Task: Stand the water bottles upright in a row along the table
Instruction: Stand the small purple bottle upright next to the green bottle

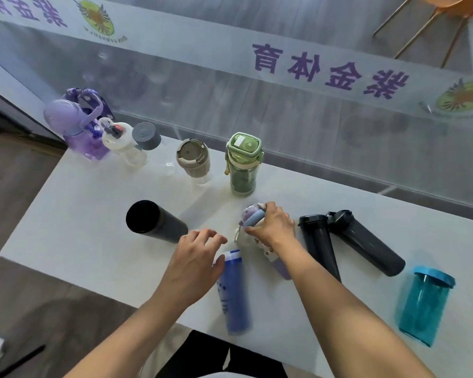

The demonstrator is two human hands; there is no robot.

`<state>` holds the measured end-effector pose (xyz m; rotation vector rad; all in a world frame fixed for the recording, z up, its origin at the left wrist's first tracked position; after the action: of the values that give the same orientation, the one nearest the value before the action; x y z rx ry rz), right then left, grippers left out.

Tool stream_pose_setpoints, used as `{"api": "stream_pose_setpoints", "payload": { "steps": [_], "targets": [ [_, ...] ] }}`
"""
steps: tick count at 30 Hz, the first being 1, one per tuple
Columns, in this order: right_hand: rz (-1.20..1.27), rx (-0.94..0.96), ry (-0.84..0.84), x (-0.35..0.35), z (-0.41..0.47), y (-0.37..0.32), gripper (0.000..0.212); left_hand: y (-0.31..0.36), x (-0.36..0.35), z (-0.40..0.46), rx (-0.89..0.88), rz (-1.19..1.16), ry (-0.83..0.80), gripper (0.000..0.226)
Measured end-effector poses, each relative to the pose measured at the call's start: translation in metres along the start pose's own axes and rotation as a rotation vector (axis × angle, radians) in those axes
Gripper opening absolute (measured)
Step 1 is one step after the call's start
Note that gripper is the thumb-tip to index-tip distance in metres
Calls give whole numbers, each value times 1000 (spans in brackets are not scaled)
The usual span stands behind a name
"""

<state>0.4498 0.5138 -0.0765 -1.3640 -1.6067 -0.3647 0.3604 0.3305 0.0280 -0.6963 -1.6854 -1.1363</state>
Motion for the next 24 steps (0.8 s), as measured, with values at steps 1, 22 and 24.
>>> {"api": "stream_pose_setpoints", "payload": {
  "steps": [1, 22, 24],
  "targets": [
    [27, -12, 14, 3, 0, 3, 77, -1, -3, 0, 5, -11, -5, 28],
    [725, 109, 439, 110, -7, 48, 102, 6, -26, 18, 2, -55, -85, 39],
    [720, 136, 468, 113, -6, 47, 97, 6, -24, 18, -3, -52, -78, 37]
  ]
}}
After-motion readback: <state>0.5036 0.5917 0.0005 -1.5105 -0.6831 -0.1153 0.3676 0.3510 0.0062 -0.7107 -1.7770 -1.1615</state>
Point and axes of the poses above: each hand's wrist, its own z-axis towards the middle knuckle, its own x-axis out of the back of the hand, y = z × x, the point moved 7 cm from there along z, towards the middle knuckle, and after that the axes turned 3 degrees about -z, right-handed, at the moved point
